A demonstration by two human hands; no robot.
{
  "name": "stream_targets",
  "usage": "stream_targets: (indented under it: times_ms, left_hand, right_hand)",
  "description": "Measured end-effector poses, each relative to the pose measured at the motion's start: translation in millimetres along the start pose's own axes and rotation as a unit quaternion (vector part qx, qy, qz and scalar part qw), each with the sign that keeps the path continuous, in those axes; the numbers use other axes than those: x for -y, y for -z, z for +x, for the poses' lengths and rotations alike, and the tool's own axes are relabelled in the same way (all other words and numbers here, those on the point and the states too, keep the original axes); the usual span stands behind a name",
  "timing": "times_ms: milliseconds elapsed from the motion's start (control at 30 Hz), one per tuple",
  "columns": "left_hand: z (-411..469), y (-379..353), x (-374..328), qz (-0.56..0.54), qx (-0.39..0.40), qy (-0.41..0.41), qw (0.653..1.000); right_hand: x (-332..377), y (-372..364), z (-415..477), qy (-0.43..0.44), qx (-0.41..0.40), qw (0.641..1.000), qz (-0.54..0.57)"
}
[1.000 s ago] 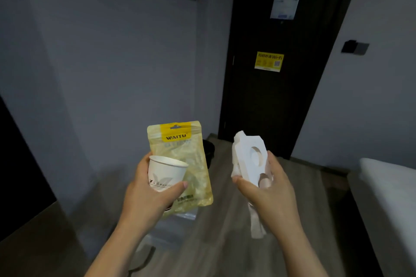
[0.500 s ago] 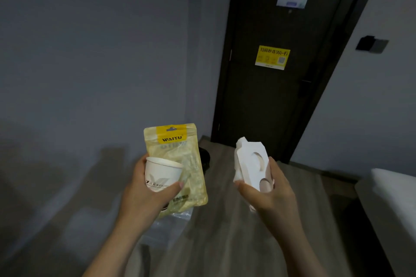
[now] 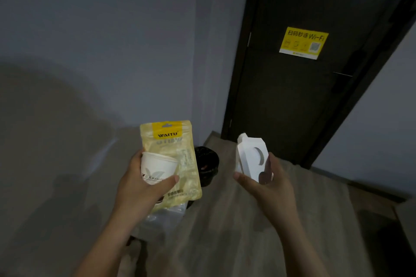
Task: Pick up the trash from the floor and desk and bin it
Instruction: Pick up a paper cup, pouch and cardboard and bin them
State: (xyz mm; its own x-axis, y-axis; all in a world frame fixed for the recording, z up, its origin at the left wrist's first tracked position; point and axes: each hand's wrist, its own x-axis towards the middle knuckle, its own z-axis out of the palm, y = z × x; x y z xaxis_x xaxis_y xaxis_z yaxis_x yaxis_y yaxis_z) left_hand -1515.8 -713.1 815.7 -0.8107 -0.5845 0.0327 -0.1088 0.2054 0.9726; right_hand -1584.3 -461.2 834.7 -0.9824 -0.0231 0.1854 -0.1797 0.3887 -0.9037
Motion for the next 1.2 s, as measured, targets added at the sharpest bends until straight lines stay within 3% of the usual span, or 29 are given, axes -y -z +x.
stream_targets:
  times_ms: [100,300,567,867,1200]
  left_hand:
    - [48.6,-30.3,-9.4,0.038,-0.008,-0.002,0.999]
    - [127.6,-86.5,-16.1,0.014,-0.006,-0.002,1.0]
    - [230.6,-110.7,16.5,0.031,-0.014,0.033,0.999]
    - [367.7,-124.3,99.1,0.005,0.024,0.139,0.99]
    - [423.7,-159.6,229.0,0.123,0.076,0.276,0.95]
  right_hand:
    - [-13.3,-5.4,62.8,-0.003,0.018,1.0,0.005]
    - [-38.0,-15.7,175.1,-0.011,0.06,0.998,-0.022]
    - [-75.6,-75.9,272.4,-0.076,0.122,0.988,-0.053]
    - [-108.6,-188.4,361.5,-0.129,0.169,0.971,-0.105]
    - [-204.0,-271.1,406.7,-0.162,0.266,0.919,-0.241]
